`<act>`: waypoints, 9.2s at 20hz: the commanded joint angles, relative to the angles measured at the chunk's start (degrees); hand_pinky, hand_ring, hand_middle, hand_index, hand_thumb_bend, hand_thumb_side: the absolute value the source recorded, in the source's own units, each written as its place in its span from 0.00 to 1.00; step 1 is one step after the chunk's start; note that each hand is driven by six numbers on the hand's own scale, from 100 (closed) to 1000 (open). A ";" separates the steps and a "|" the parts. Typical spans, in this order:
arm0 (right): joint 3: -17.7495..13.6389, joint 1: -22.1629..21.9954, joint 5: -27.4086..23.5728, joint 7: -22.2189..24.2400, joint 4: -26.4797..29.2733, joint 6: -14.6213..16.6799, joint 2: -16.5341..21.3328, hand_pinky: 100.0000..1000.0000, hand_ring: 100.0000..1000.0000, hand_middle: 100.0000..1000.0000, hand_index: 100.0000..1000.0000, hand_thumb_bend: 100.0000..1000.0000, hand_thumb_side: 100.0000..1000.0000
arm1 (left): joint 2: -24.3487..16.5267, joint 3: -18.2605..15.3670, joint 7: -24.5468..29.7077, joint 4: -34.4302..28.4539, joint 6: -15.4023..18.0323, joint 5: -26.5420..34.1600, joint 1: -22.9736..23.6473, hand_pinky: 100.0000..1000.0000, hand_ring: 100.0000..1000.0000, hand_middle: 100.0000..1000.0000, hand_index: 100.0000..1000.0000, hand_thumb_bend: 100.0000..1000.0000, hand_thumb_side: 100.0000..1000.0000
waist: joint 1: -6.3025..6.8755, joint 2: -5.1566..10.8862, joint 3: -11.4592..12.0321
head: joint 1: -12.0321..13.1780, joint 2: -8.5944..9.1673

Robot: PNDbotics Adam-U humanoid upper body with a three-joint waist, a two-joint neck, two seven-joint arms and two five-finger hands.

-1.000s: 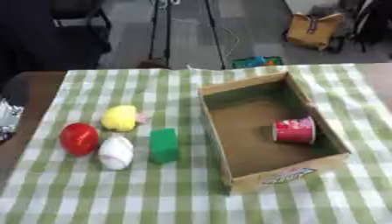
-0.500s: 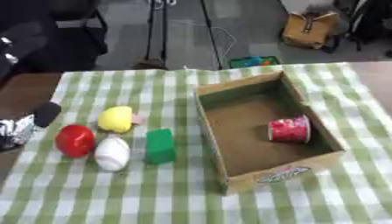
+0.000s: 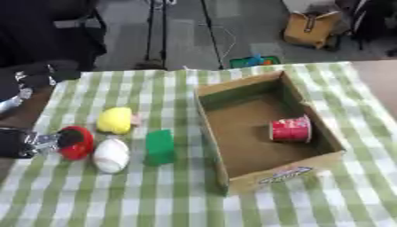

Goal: Pick up objects on the table and place them in the box.

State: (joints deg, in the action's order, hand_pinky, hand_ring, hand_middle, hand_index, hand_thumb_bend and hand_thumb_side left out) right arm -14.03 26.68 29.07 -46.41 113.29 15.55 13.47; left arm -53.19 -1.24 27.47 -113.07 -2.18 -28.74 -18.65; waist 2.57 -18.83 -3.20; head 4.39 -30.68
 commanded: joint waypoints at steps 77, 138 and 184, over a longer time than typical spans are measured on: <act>0.02 0.83 -2.18 0.91 1.30 0.03 1.20 0.44 0.52 0.48 0.64 0.00 0.73 | 3.19 6.72 -5.78 25.92 -5.33 3.30 -2.67 1.00 0.99 1.00 1.00 0.74 1.00 | -0.68 -1.10 -1.63 | 1.10 1.68; 0.08 0.66 -3.72 0.81 1.30 0.40 1.37 0.44 0.52 0.47 0.63 0.00 0.75 | 1.71 7.24 3.05 27.38 -4.34 2.42 -6.02 0.71 0.96 1.00 1.00 0.64 0.80 | -0.31 -1.28 -1.60 | 1.69 1.87; -0.07 0.90 -4.01 -0.76 1.30 -0.77 1.44 0.45 0.52 0.47 0.63 0.00 0.73 | 2.93 7.91 0.81 31.02 -3.98 -0.43 -6.79 0.29 0.76 0.85 0.92 0.24 0.72 | -0.40 -2.03 -2.03 | 2.52 2.22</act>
State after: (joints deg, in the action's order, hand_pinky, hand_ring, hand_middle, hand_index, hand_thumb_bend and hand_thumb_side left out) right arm -13.77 26.92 25.39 -46.84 113.29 14.68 13.85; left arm -48.80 7.35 28.61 -81.99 -6.08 -29.46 -24.90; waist 2.19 -21.72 -5.24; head 6.83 -29.08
